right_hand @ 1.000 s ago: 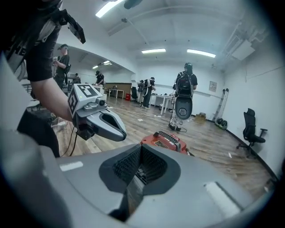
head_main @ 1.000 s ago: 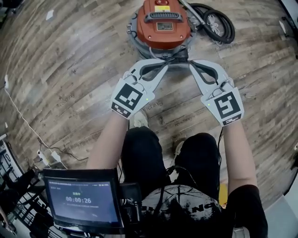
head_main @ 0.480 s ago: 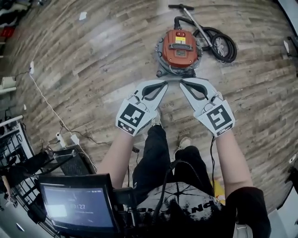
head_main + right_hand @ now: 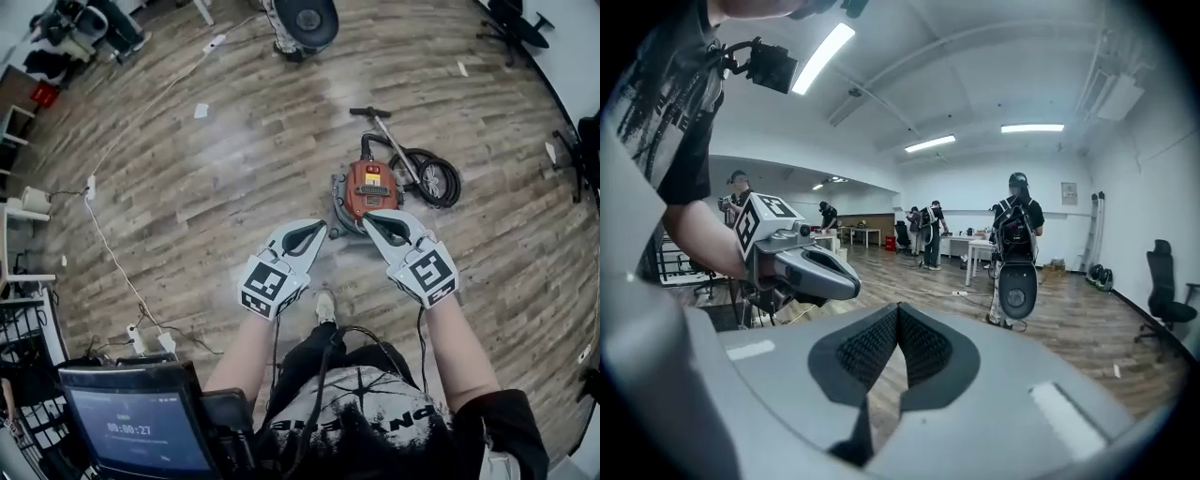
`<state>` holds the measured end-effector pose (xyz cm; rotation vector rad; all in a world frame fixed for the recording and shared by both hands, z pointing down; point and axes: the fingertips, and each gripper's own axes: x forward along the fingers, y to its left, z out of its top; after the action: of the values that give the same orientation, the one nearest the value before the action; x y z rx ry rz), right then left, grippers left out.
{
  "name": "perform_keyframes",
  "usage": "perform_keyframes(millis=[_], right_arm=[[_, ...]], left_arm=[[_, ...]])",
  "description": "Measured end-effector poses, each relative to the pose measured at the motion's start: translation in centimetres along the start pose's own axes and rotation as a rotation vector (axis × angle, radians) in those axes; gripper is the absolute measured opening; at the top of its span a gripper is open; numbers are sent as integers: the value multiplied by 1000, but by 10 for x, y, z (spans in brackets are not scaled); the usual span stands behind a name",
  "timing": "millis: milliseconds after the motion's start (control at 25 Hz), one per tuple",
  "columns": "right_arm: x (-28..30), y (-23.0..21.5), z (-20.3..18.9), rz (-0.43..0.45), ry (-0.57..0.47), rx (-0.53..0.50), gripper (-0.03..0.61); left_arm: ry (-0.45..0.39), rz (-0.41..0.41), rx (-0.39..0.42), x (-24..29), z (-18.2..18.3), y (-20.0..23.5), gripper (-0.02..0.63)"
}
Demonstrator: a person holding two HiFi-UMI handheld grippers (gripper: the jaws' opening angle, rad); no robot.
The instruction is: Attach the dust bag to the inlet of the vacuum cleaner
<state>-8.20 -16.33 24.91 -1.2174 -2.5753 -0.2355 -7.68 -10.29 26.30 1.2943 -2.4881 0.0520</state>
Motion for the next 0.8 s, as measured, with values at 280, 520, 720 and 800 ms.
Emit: perform_keyframes(millis=[280,520,720,800], right_arm=[[15,-11,70,-18,-99,-24,5],[6,-20,97,6,-143,-49,5],[-15,-35,107,61,-166,-49,5],[-28,-40,109,91,-170,-56,5]], left_arm=[[-87,12,62,-15,71,31,2],[-113,40,65,-15,93,28,2],[-141,81,56,-4,114,6,1],[-159,103,50,-2,123,-8,2]])
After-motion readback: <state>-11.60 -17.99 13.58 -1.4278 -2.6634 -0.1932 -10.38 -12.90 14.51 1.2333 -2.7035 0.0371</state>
